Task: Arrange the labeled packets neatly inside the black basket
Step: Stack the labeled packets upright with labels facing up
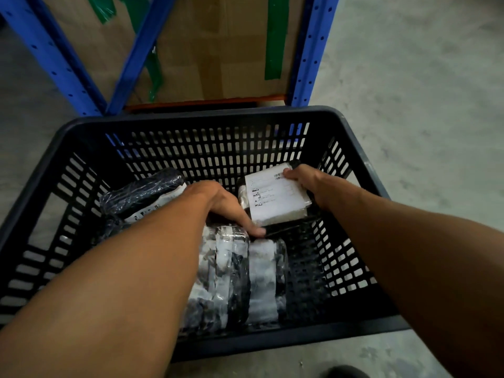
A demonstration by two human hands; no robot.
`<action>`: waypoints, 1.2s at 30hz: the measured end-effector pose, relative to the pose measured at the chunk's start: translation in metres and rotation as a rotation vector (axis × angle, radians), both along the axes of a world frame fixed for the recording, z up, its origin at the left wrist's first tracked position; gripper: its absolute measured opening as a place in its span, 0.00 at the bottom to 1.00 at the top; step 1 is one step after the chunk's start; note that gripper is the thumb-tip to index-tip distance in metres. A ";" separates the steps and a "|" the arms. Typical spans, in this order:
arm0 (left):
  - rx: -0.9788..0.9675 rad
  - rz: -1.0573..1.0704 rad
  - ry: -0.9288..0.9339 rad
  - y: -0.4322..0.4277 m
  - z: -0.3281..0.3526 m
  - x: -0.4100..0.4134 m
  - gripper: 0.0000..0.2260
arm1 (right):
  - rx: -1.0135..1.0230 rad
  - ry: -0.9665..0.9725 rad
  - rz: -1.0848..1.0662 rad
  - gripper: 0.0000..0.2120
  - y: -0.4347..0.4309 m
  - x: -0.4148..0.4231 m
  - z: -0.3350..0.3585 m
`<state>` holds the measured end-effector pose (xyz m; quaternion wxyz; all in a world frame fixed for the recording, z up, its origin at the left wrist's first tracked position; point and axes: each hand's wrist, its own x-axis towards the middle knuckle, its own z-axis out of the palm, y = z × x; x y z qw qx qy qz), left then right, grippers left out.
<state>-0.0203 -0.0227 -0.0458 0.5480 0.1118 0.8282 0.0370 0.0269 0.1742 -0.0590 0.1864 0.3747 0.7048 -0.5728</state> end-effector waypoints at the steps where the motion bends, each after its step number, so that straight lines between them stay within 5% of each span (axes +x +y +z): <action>1: 0.047 0.040 -0.020 -0.004 0.003 0.000 0.52 | -0.011 0.008 -0.005 0.19 0.001 0.000 0.002; 5: 0.182 0.146 -0.186 -0.013 0.014 -0.002 0.31 | -0.035 0.050 -0.007 0.17 0.001 0.002 0.007; 11: 0.066 0.068 -0.340 -0.004 0.040 -0.002 0.25 | -0.029 0.010 0.043 0.17 0.009 0.009 0.011; 18: 0.223 0.029 -0.516 0.016 0.069 0.013 0.24 | -0.076 -0.075 0.210 0.19 0.005 0.011 0.007; 23: -0.068 0.031 -0.298 -0.002 0.032 0.020 0.11 | -0.166 -0.041 0.188 0.18 0.009 0.010 0.005; 26: -0.116 0.091 -0.064 -0.017 0.021 0.006 0.16 | -0.159 -0.017 0.194 0.17 0.009 0.010 0.006; 30: 0.224 0.411 0.259 -0.028 0.004 -0.014 0.25 | -0.190 0.037 0.182 0.16 0.013 0.012 0.004; 36: 0.531 0.665 -0.195 -0.023 -0.001 -0.004 0.31 | -0.428 0.046 0.175 0.17 0.012 0.013 0.003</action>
